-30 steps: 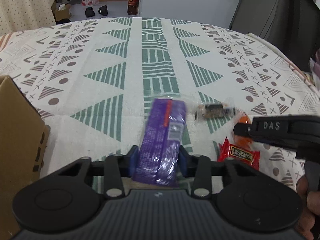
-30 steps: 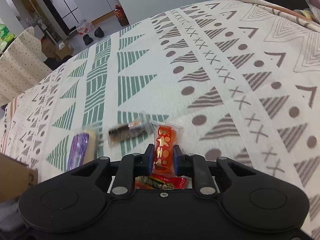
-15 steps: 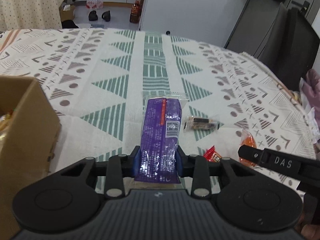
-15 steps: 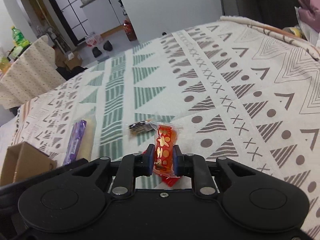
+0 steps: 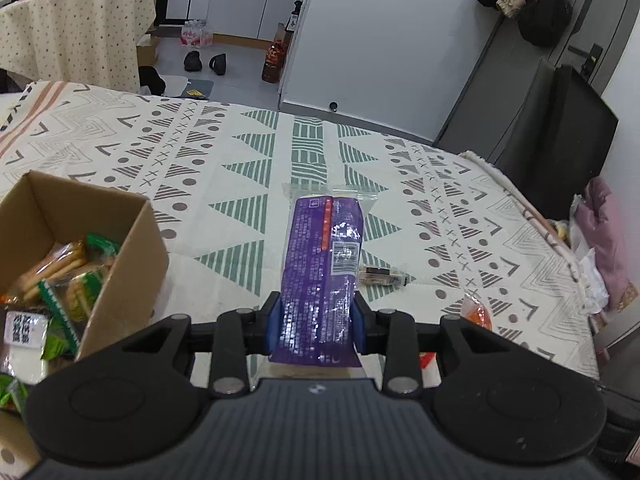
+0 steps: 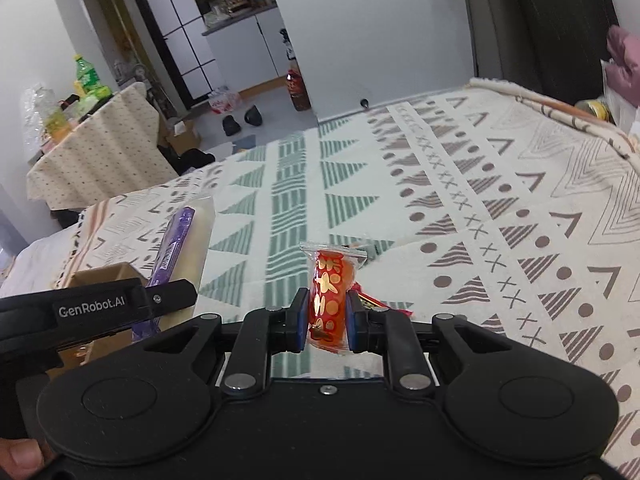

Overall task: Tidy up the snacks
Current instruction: 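Carry both snacks over the cardboard box and open both tools to drop them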

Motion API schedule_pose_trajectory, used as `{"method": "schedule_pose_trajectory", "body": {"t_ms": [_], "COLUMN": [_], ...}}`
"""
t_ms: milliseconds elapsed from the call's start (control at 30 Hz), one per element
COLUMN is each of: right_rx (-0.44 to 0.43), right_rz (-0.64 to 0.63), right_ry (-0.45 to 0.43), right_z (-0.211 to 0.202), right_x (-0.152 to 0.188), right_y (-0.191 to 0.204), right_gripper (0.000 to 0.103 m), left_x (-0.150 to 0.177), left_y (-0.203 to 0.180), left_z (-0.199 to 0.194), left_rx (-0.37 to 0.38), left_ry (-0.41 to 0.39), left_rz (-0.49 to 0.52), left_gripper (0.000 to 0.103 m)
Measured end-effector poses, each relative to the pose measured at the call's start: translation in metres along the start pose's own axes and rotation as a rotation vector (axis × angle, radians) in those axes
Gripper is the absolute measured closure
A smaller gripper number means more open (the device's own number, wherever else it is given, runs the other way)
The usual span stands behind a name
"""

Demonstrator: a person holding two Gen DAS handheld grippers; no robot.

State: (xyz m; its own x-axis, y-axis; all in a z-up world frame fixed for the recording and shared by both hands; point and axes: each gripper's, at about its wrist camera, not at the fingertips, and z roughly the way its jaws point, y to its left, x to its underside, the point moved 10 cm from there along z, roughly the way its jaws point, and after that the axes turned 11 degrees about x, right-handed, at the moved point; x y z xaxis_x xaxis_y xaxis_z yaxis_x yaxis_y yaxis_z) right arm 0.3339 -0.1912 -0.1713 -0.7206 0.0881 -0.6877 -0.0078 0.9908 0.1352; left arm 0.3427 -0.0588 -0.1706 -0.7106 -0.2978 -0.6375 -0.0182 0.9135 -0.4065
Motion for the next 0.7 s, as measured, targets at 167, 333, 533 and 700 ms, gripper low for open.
{"method": "schedule_pose_trajectory", "body": {"t_ms": [167,333,533,700], "right_rx": [-0.017,-0.035,-0.059,-0.087], "right_rz": [0.010,0.010,0.004,-0.020], "right_ry": [-0.026,-0.057,-0.069,-0.078], "right_z": [-0.022,-0.040,-0.051,-0.059], "right_x": [-0.006,-0.015,-0.023,-0.027], "right_y": [0.010,0.025,0.049,0.075], "right_gripper": [0.085,0.085,0.085,0.085], "left_x": [-0.006,-0.022,-0.035,-0.037], "left_y": [0.002,0.004,0.018,0.035], "left_z": [-0.022,-0.044,-0.076,-0.092], "left_rx": [0.019,0.028,0.003,-0.016], "left_ry": [-0.034,-0.084,-0.151,-0.158], "left_rz": [-0.029,-0.042,-0.061,-0.084], "left_gripper": [0.069,0.069,0.069,0.069]}}
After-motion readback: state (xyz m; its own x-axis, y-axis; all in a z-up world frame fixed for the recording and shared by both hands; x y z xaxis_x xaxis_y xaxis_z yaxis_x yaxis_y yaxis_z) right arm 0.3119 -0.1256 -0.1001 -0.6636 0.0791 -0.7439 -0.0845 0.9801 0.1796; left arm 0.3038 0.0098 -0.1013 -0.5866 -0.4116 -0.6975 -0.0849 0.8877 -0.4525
